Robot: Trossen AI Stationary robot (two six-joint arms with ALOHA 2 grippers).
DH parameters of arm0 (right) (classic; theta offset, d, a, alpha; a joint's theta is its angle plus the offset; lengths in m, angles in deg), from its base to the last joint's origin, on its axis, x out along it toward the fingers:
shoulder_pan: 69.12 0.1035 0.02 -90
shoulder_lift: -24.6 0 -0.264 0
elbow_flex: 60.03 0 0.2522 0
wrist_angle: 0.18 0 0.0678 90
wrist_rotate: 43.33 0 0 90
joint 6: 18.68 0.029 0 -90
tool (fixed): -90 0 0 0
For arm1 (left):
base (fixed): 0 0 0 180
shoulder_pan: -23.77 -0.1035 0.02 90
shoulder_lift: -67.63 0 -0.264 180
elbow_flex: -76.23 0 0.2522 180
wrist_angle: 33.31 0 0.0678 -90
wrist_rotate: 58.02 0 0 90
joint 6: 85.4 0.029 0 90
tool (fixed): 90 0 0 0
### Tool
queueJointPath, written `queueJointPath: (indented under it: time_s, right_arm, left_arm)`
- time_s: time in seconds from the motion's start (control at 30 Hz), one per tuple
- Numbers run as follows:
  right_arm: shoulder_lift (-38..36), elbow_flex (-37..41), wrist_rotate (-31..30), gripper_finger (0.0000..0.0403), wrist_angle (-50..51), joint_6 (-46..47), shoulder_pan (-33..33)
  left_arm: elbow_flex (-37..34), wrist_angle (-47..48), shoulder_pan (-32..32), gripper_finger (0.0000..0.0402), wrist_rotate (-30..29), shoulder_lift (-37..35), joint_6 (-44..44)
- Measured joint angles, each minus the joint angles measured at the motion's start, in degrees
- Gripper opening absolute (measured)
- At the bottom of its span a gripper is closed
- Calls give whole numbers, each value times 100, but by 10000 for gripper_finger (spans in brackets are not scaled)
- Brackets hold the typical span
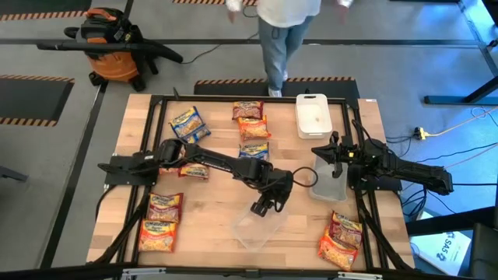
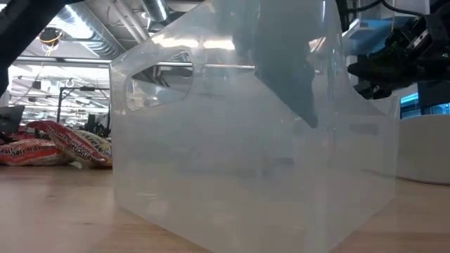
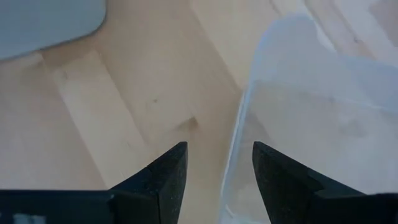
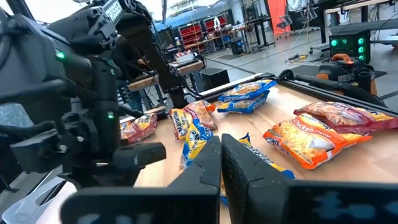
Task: Sort Maruchan noodles
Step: Adjust the transparent bin
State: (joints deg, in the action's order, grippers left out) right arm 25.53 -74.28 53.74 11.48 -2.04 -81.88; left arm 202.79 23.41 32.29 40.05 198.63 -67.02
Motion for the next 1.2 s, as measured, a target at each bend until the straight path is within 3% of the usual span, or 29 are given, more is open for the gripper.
queueJointPath:
  time_s: [0.27, 0.57, 0.7, 1.07, 1.2]
  right_arm:
    - [0, 0, 0, 1, 1, 1, 0]
    - [0, 0, 0, 1, 1, 0, 0]
    - [0, 0, 0, 1, 2, 2, 0]
    - [0, 0, 0, 1, 2, 2, -2]
    - [0, 0, 0, 1, 2, 2, 0]
  left_arm:
    - [-215, -51, -2, 128, -43, 0, -62]
    - [-215, -39, -15, 44, -163, 0, -643]
    - [-215, 45, -8, 8, -528, -23, -1068]
    - [-210, 599, 9, 3, -1034, -48, -2541]
    - [-206, 1004, 87, 3, -1355, -87, -2702]
